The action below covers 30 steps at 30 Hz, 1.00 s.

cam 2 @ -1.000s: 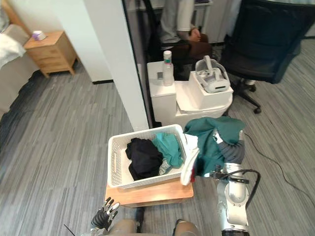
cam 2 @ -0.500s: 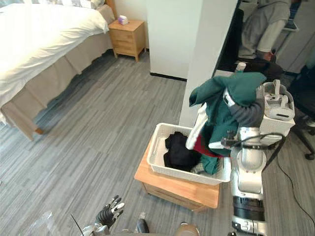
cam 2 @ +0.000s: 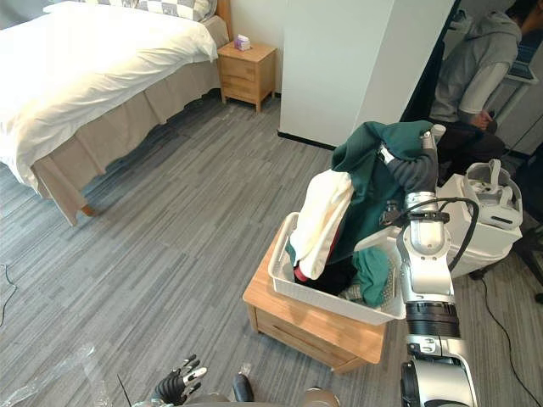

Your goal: Tidy the bed and pick cloth on bed and put in laundry

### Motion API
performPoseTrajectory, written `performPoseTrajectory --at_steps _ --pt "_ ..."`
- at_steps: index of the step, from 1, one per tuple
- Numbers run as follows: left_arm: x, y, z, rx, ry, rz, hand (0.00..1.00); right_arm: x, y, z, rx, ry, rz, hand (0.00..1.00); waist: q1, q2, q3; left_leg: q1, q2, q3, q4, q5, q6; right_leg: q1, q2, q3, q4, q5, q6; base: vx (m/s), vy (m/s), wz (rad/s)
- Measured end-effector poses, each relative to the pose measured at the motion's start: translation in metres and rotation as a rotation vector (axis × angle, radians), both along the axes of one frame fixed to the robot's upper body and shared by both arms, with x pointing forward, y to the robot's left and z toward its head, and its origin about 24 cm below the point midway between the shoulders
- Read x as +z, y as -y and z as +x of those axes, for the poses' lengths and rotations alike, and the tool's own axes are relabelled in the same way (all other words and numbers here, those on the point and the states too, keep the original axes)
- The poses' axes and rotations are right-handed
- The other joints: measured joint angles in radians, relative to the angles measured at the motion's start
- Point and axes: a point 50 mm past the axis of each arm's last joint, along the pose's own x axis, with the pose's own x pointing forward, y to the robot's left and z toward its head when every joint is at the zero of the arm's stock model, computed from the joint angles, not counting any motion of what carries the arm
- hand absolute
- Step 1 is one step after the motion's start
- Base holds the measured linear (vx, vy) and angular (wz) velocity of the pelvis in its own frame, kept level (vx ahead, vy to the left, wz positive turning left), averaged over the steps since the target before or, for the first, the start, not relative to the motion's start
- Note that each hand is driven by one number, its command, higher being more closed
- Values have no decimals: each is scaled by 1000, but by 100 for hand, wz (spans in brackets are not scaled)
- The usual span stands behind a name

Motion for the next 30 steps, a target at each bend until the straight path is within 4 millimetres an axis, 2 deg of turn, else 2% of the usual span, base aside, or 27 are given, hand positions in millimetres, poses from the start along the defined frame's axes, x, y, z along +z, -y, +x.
performPoseTrajectory --at_steps 4,6,8,12,14,17,21,22,25,30 --pt "2 4 9 -10 20 -8 0 8 -1 6 5 9 -5 100 0 29 38 -17 4 3 0 5 -5 -12 2 0 3 -1 0 -55 -42 -2" --pt "5 7 22 -24 49 -12 0 23 -4 12 13 48 -10 100 -6 53 71 -56 5 11 0 8 -8 -60 1 -1 5 7 13 -70 -35 2" --pt "10 8 35 -24 92 -18 0 30 -1 18 4 43 -30 100 -4 68 107 -87 14 27 0 31 -16 -92 1 -5 8 14 22 -54 -38 7" --pt "18 12 55 -16 153 -28 0 31 -3 29 4 17 -31 100 2 98 176 -145 24 30 1 61 -27 -156 4 -11 31 15 21 -47 -51 6" --pt "23 14 63 -16 182 -31 0 33 -3 31 2 13 -30 100 6 115 206 -164 26 30 1 71 -17 -179 4 -11 43 15 21 -14 -45 -1" --pt "29 21 74 -33 226 -48 0 25 -2 37 -4 -39 -65 100 22 146 237 -193 26 30 6 80 -11 -214 1 -12 60 19 27 26 -17 0" --pt "34 26 83 -30 263 -55 0 5 -10 46 -2 -135 -146 100 28 165 251 -215 24 27 6 87 -2 -244 -5 -16 83 13 22 57 -28 4" --pt "37 29 87 -44 279 -63 0 0 -10 48 -11 -161 -165 0 28 176 257 -221 21 24 7 88 -3 -251 -9 -18 91 9 22 43 -20 4" --pt "41 33 95 -51 305 -68 0 -9 -6 52 -44 -212 -195 0 28 195 274 -221 17 22 6 86 -5 -253 -14 -19 97 7 23 25 -13 3" --pt "41 33 95 -41 306 -57 0 -23 -2 53 -108 -263 -258 0 28 197 279 -216 17 21 6 85 -7 -254 -16 -19 110 0 20 3 -21 1"
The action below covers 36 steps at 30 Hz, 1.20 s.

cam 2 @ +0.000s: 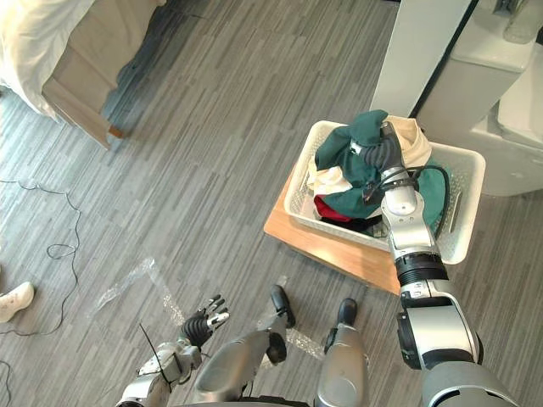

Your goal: Tidy the bed and pick cloth on bed and put in laundry

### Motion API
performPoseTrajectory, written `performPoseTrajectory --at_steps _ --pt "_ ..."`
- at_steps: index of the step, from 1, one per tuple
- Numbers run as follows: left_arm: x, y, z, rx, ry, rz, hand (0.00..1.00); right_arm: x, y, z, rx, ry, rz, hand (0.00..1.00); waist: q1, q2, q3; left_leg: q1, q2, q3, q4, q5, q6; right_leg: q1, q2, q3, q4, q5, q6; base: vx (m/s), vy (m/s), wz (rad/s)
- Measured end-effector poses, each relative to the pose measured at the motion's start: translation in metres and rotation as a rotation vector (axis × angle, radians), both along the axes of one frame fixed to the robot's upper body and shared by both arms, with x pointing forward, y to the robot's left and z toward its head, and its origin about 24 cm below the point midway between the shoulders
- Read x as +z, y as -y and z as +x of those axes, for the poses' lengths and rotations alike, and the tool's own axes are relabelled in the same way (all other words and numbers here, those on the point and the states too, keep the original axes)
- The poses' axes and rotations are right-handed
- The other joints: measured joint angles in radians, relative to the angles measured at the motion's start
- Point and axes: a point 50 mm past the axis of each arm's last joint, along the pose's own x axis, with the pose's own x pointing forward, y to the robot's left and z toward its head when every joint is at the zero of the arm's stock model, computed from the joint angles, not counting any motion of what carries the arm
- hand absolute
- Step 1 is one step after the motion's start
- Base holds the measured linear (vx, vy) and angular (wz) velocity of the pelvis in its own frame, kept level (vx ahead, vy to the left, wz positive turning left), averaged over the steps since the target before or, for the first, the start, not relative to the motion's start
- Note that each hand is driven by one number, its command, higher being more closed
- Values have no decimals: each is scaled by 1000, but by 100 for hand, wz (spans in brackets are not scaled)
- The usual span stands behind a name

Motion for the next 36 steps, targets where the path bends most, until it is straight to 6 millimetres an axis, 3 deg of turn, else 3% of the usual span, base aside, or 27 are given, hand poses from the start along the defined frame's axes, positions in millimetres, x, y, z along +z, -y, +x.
performPoseTrajectory --at_steps 6,9,12,16,19,23,25,28,32,34,36 --pt "-1 -1 -2 -4 -2 8 0 -8 0 -8 -47 47 -129 0 -2 -2 1 45 2 8 -5 -1 -1 39 1 7 3 -17 2 -4 -45 -2" --pt "-1 -2 -2 -13 0 22 0 -2 -5 -13 -39 110 -179 0 -4 -7 0 62 11 14 -5 -2 0 65 13 8 -23 -15 8 -6 -51 -7" --pt "-2 -4 -6 -18 -3 21 0 2 -12 -20 -22 164 -235 0 -3 -34 -14 86 25 31 -6 -8 -4 101 30 10 -70 -2 19 22 -41 -18" --pt "-5 -12 -15 15 -28 25 0 -4 -15 -34 -3 177 -266 0 -6 -106 -67 121 36 37 -4 -17 -18 153 48 10 -116 11 16 61 -39 -6" --pt "-8 -12 -20 9 -52 29 0 -12 -13 -39 -3 155 -315 0 -6 -128 -119 153 36 38 -5 -26 -30 197 52 10 -143 17 19 81 -23 -2" --pt "-10 -14 -27 17 -67 35 0 -12 -9 -43 -9 139 -367 0 -7 -130 -150 172 38 38 -5 -30 -35 224 56 9 -165 19 22 30 -8 0" --pt "-12 -18 -32 26 -82 45 0 -11 1 -44 -45 119 -382 0 -9 -131 -167 172 38 39 -6 -31 -35 224 58 10 -174 19 24 0 0 0" --pt "-15 -21 -42 42 -110 48 0 -17 31 -54 -174 63 -332 0 -8 -137 -190 176 40 48 -6 -38 -31 241 65 14 -210 28 30 5 4 -3" --pt "-23 -22 -62 51 -166 63 0 -53 85 -92 -401 -65 -152 0 -16 -146 -215 194 37 79 -6 -58 -26 255 70 51 -236 37 35 24 19 -23" --pt "-30 -23 -76 76 -213 65 0 -84 115 -124 -572 -140 9 0 -41 -149 -237 205 36 104 -6 -68 -29 257 72 72 -252 48 32 42 19 -38" --pt "-35 -22 -83 71 -249 71 0 -107 129 -146 -661 -204 132 0 -69 -146 -258 209 36 114 -6 -71 -25 258 74 80 -258 48 32 40 3 -25"
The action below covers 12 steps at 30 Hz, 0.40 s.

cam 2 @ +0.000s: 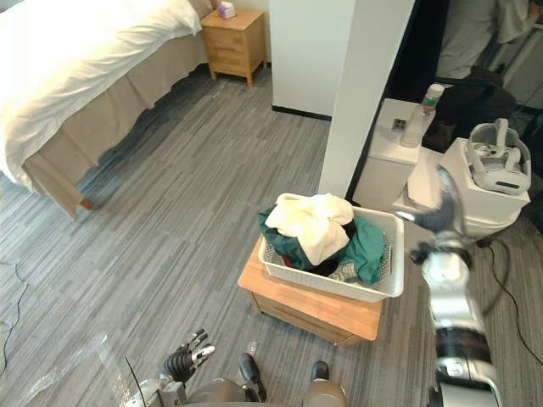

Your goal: Tidy the bed and pick cloth on bed and put in laundry

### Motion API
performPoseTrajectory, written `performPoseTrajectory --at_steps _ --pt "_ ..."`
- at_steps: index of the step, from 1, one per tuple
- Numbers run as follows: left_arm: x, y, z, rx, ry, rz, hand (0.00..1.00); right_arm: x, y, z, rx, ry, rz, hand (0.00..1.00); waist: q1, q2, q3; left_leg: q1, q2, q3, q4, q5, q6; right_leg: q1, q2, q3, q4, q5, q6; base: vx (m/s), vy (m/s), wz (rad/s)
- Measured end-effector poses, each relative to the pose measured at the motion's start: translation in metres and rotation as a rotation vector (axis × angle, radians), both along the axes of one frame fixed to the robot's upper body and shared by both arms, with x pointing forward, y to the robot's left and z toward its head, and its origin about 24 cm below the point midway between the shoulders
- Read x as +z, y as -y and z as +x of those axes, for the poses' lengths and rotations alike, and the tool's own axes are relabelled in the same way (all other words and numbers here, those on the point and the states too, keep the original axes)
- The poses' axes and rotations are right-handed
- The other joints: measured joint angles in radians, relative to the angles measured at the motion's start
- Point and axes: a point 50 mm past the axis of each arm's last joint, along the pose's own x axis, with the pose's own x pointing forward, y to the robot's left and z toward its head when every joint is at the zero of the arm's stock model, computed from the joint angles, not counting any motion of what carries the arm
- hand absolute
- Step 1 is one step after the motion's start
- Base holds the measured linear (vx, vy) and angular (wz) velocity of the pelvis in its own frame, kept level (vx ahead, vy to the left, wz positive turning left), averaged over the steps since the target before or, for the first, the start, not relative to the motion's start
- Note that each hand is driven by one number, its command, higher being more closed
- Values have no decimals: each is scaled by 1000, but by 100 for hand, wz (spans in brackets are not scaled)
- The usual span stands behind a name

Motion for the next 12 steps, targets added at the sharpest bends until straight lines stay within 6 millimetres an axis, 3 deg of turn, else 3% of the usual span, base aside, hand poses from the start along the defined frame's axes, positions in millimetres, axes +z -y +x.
performPoseTrajectory --at_steps 2,4,5,7,12 --pt "-2 1 -1 5 -12 -4 0 -24 6 -18 -64 -43 102 0 -4 -1 -5 16 2 13 0 -8 -8 7 4 15 -3 0 0 38 -6 -26" --pt "-6 1 -5 25 -38 -7 0 -71 -1 -49 -121 -177 247 0 -17 -2 -25 29 8 24 0 -17 -13 21 8 18 -11 0 0 37 -12 -16" --pt "-7 0 -6 29 -48 -5 0 -83 -4 -57 -133 -212 284 0 -20 -3 -30 31 9 26 0 -18 -13 24 10 18 -16 0 0 46 -17 -6" --pt "-12 -1 -13 33 -88 5 0 -125 -28 -86 -152 -317 449 0 -21 -6 -36 41 15 32 0 -21 -18 35 15 18 -25 0 -1 32 -14 -6" --pt "-19 -2 -24 69 -151 20 0 -179 -80 -129 -119 -479 737 0 -16 6 -54 52 16 30 0 -26 -22 57 16 11 -40 -1 -2 16 2 3"
